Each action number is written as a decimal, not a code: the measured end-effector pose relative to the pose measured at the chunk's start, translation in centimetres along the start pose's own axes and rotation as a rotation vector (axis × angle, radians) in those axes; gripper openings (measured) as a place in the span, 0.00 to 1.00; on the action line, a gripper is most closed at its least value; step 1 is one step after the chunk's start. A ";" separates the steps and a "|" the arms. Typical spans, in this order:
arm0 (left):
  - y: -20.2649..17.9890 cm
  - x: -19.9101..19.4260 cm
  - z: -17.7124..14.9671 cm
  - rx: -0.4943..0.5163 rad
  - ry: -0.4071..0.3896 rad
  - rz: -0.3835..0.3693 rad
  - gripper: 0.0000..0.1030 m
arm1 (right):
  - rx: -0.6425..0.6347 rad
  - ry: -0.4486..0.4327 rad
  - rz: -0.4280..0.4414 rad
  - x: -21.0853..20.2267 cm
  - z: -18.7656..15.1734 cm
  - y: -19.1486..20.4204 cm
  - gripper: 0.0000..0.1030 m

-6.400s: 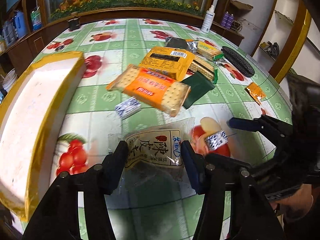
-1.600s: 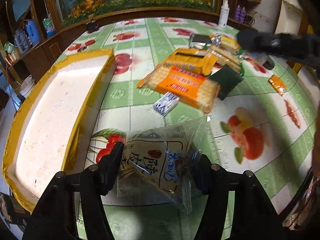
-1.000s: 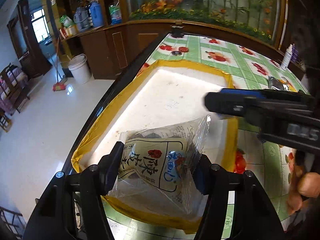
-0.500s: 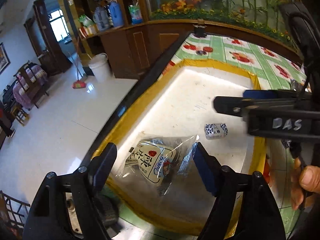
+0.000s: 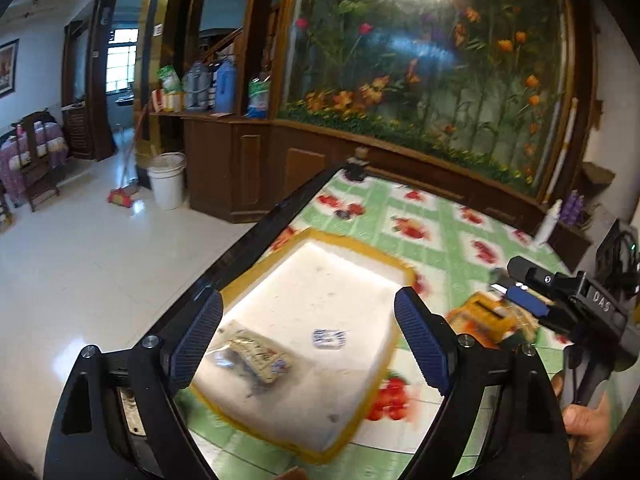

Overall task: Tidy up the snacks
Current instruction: 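Open left gripper over the foam box while right gripper drops the candy inside, then move both grippers back over the snack pile, then grasp another white-blue candy with left gripper while right gripper grasps the orange snack bag, then carry the candy with left gripper while right gripper carries the orange bag to the foam box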

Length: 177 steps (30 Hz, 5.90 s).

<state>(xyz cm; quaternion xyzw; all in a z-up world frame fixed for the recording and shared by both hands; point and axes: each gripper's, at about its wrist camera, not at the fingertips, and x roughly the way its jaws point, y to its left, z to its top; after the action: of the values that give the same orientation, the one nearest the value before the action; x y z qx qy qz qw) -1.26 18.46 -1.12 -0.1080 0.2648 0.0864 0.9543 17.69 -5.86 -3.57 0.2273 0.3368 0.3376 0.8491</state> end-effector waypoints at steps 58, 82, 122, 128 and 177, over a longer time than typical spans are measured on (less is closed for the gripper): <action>-18.2 10.8 -9.2 0.408 0.362 -0.134 1.00 | 0.113 -0.032 -0.584 -20.7 -5.7 -18.0 0.98; -17.1 13.3 -9.6 0.399 0.467 -0.271 0.76 | 0.140 0.097 -0.837 -15.1 -1.4 -24.5 0.99; -16.3 12.7 -9.3 0.349 0.502 -0.379 0.16 | 0.021 0.173 -0.755 -16.2 -2.2 -23.4 0.80; -16.2 12.3 -9.5 0.350 0.506 -0.387 0.16 | -0.004 0.236 -0.651 -17.4 -2.5 -23.5 0.86; -5.6 6.9 -3.2 0.190 0.280 -0.156 0.16 | -0.132 0.192 -0.015 0.9 -0.6 -2.3 0.39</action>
<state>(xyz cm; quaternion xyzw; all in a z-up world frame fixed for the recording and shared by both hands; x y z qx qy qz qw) 4.25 13.04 -6.48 -0.0487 0.3927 -0.0292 0.9179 18.75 -6.62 -5.73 0.1350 0.3955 0.3728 0.8285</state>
